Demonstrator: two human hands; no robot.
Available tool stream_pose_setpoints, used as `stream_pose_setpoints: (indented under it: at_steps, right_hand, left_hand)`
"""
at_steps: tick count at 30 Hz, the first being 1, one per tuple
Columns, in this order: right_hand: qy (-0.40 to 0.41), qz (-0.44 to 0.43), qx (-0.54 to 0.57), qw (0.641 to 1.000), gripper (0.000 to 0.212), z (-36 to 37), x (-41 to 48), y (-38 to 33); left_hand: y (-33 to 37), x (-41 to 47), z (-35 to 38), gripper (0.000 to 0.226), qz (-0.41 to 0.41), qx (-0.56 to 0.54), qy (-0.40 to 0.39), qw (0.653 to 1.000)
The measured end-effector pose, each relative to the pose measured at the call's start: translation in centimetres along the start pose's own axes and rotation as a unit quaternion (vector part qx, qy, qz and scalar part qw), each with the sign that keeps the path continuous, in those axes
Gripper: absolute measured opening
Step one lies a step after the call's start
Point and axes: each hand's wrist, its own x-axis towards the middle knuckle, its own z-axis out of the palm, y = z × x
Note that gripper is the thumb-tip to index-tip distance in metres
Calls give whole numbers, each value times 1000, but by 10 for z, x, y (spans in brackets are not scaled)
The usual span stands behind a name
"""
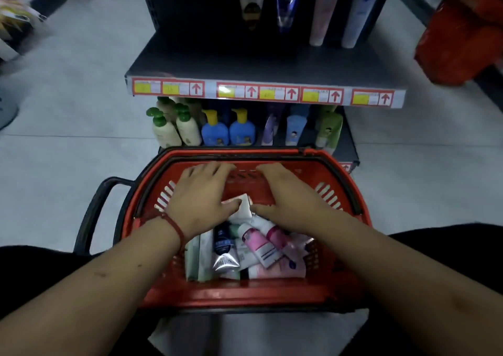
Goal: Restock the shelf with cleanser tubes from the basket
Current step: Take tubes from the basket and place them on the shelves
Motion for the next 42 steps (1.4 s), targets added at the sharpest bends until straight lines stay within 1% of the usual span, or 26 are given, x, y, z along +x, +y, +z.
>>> stream_pose_setpoints:
  at_steps: [3,5,7,9,13,15,17,18,21,24,27,29,31,33,35,37,39,42]
  right_hand:
    - [-35,41,8,998,83,28,0,9]
    - [-51,68,21,996,79,44,0,15]
    - [-71,93,27,993,75,59,1,25]
    - [-90,108,23,990,75,73,0,36]
    - [-147,140,24,979,83,97,2,53]
    - [-179,142,15,973,77,111,5,57]
    - [-204,141,5,969,68,127,9,60]
    - [-214,142,0,966,67,135,12,61]
    - [-228,151,-18,962,70,158,19,62]
    - [-212,157,-49,963,74,176,25,59]
    - [-209,176,-53,960,78,186,32,61]
    - [-225,195,-21,954,73,194,35,65]
    - [-221,201,-10,954,62,198,37,69]
    - [-216,205,-8,955,59,198,40,72]
    - [-224,204,-3,953,63,196,41,73]
    - [-237,201,-1,951,74,192,39,74]
    - [-247,202,15,948,80,184,34,75]
    - [-248,206,61,944,82,160,23,73]
  left_hand:
    - [-1,-3,25,75,-3,23,-55,998]
    - [-6,-6,40,69,-13,39,-87,995]
    - [-18,-9,57,64,-36,45,-118,991]
    - [-31,-13,71,63,-64,50,-148,986]
    - [-50,-8,94,55,-88,63,-187,976]
    - [-54,-2,105,53,-87,64,-199,974]
    - [-57,7,117,59,-90,55,-207,973]
    - [-59,12,123,64,-94,43,-211,972]
    - [-58,28,142,78,-108,-1,-231,967]
    - [-54,41,160,83,-100,-3,-261,960]
    - [-48,52,175,75,-114,-2,-245,963]
    - [-47,56,185,66,-116,6,-223,968]
    - [-47,58,195,72,-96,33,-225,969]
    - [-47,58,204,80,-80,58,-223,970]
    - [-47,58,207,76,-78,73,-210,972]
    - [-44,61,204,69,-66,81,-205,973]
    - [-40,64,193,64,-48,89,-202,974]
    - [-33,62,170,67,-24,109,-190,975]
